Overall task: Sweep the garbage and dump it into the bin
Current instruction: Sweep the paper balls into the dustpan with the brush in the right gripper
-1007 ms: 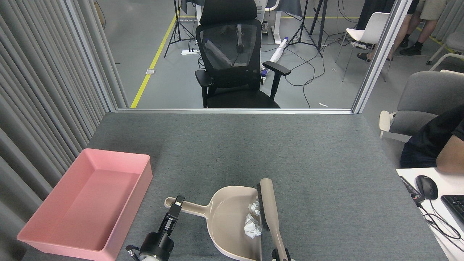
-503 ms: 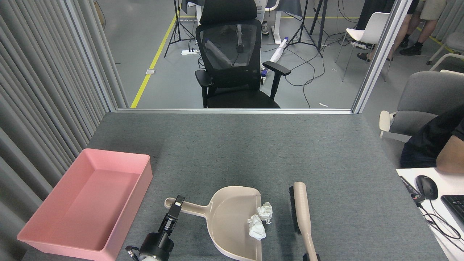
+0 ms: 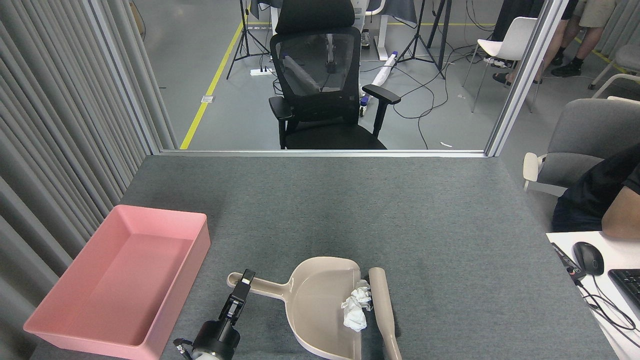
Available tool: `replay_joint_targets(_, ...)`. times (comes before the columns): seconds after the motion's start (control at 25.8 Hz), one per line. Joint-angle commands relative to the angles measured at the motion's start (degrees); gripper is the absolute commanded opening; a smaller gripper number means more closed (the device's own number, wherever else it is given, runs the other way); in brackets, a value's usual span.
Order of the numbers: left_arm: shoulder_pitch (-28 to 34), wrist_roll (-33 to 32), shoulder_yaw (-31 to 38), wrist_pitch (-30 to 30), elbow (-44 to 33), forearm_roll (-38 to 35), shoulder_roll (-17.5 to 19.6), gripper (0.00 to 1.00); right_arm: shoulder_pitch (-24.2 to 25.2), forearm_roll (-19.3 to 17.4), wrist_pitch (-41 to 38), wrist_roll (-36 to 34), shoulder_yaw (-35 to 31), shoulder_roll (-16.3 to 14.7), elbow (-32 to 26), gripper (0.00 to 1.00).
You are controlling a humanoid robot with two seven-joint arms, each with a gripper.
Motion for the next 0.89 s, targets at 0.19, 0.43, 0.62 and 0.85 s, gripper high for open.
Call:
replay_joint_targets(0.19, 0.78, -0.1, -0.24, -0.33, -0.76, 0.0, 0.08, 0.0, -4.99, -0.05, 4.57, 0.23, 8.14, 3.25, 3.15, 0.0)
replay_joint_targets(0.43, 0.87, -0.1, -0.15, -0.15, -0.93, 0.09, 0.17, 0.0, -7.72, -0.13, 7.38, 0.05, 11.57, 4.66, 2.01, 0.0)
replay_joint_targets(0.62, 0.87, -0.19, -0.06, -0.06, -0.93, 0.18, 0.17, 0.0, -6.23, -0.13, 7.03, -0.56, 10.69, 3.43, -0.37, 0.0)
replay_joint_targets(0.85, 0.87, -0.19, 0.29, 0.02, -0.84, 0.44, 0.17, 0.0, -2.71, -3.12, 6.41, -0.74, 2.43, 1.15, -4.14, 0.0)
